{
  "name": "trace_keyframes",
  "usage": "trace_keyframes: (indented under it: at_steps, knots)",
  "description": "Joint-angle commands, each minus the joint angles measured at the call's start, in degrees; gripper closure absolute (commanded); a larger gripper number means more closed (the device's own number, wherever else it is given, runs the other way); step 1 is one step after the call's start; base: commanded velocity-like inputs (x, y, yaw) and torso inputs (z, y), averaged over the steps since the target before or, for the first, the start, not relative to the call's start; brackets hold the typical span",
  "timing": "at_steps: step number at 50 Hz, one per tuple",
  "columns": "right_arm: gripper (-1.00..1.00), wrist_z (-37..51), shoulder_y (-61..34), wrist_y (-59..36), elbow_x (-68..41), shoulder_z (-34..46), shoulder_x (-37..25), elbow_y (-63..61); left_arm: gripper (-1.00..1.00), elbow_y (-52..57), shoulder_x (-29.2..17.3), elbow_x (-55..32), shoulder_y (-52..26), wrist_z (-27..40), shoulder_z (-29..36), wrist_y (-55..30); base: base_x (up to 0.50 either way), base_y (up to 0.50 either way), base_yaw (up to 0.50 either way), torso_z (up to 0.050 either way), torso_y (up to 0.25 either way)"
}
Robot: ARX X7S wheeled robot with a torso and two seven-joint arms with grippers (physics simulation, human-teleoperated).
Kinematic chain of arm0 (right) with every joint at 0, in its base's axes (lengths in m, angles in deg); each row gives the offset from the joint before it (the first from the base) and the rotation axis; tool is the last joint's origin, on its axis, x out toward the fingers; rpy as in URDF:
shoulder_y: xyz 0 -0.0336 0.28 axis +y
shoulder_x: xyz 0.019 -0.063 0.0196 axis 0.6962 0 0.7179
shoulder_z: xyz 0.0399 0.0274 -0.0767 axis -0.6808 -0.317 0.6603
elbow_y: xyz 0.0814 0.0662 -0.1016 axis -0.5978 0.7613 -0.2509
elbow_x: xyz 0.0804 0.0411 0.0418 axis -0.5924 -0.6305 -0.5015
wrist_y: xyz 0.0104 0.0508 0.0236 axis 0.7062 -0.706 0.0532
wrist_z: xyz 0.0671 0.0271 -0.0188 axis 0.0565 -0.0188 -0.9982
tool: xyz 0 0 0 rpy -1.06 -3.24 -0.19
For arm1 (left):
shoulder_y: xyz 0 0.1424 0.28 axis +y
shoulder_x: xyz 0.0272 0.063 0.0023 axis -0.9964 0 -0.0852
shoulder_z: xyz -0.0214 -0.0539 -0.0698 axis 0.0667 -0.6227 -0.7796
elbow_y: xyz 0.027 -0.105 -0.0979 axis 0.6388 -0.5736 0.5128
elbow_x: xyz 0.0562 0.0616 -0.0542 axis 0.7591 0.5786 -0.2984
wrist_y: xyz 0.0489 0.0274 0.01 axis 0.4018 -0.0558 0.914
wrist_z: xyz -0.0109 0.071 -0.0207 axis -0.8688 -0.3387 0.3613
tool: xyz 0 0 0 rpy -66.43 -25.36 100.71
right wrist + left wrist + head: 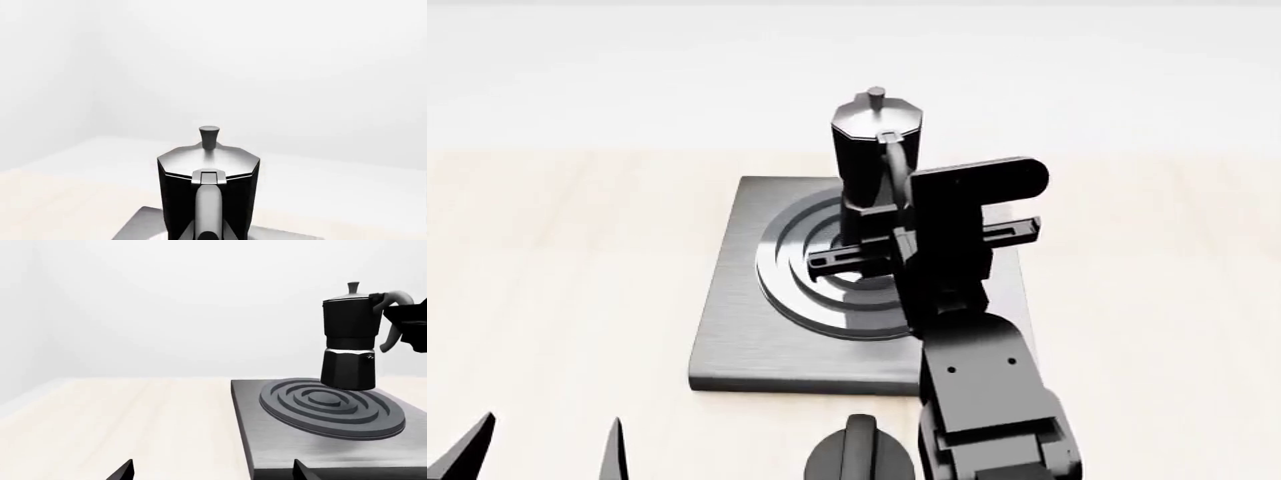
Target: Put the moka pot on the stove.
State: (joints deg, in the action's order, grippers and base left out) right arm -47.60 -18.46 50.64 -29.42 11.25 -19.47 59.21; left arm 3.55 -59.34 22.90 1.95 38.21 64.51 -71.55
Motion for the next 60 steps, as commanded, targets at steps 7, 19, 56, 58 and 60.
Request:
trace_keyframes:
  at_steps: [7,19,56,58,60]
  knots:
    - [1.00,-0.3,0.1,0.0,0.2,-0.8,1.0,0.0,-1.00,-2.3,1.4,-0.5,-0.1,-2.1,-1.2,1.1,0.00,0.00,0.00,0.001,0.001]
    - [1.00,-0.2,0.2,0.5,-4.3,3.8,1.0,0.0,-1.00,-0.7,1.0,-0.7,0.2,-1.6,-1.1,0.2,0.00,0.00,0.00,0.000,0.001]
    - [1.00,0.2,1.0,1.3,-12.2,11.7,1.0,0.0,-1.00,-13.5,3.7,1.1,-0.8,-4.3,-0.2,10.6,0.00,0.00,0.00,0.000,0.001]
    - [1.00,0.2,1.2,1.0,-11.4,10.9,1.0,0.0,-1.00,-13.6,3.7,1.0,-1.0,-4.4,-0.2,10.6,0.00,0.00,0.00,0.000,0.000]
    - [1.00,0.2,1.3,0.6,-10.3,9.6,1.0,0.0,-1.00,-13.6,3.7,0.9,-1.0,-4.4,-0.2,10.6,0.00,0.00,0.00,0.000,0.000]
